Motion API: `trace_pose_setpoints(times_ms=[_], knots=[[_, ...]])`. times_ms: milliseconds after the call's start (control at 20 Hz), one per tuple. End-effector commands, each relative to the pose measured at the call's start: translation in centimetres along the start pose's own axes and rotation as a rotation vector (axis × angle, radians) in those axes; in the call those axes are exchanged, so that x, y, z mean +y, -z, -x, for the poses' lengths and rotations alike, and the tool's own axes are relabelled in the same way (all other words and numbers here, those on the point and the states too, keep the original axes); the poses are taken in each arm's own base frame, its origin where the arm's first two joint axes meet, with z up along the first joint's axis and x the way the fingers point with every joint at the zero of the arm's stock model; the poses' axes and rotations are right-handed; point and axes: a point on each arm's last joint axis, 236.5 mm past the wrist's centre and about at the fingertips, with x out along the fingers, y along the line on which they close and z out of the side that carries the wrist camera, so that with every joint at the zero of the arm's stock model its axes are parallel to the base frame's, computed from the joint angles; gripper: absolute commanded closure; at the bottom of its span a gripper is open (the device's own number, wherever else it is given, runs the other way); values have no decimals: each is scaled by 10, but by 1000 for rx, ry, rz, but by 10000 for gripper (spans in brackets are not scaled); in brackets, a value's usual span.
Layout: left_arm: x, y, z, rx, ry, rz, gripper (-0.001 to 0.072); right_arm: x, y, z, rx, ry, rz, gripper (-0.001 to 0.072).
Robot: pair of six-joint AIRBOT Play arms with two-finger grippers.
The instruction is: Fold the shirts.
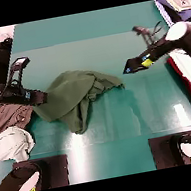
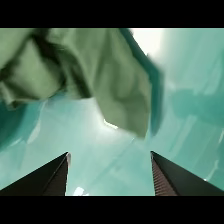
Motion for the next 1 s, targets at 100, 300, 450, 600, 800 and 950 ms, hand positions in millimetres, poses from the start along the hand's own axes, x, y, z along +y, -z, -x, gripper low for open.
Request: trace_pose_setpoints(times_ms=[100, 300, 450, 600, 800, 950], knots=[[8, 5, 5, 18, -21, 8, 682, -8, -14, -80, 35, -19, -4, 132], [8, 5, 5, 17, -21, 8, 682, 9, -4, -111, 163, -46, 46, 135], [8, 6, 5, 20, -20, 10, 682, 11, -12, -117, 161, -34, 73, 363], [8, 5, 5, 16, -20, 20, 682, 2, -15, -106, 155, 6, 95, 694], [6, -16, 25, -53, -23, 4, 683, 4, -43, -46, -2, 53, 135, 697], [-6, -72, 97, -273, -22, -36, 683, 19, -80, 56, -290, 86, 165, 697]])
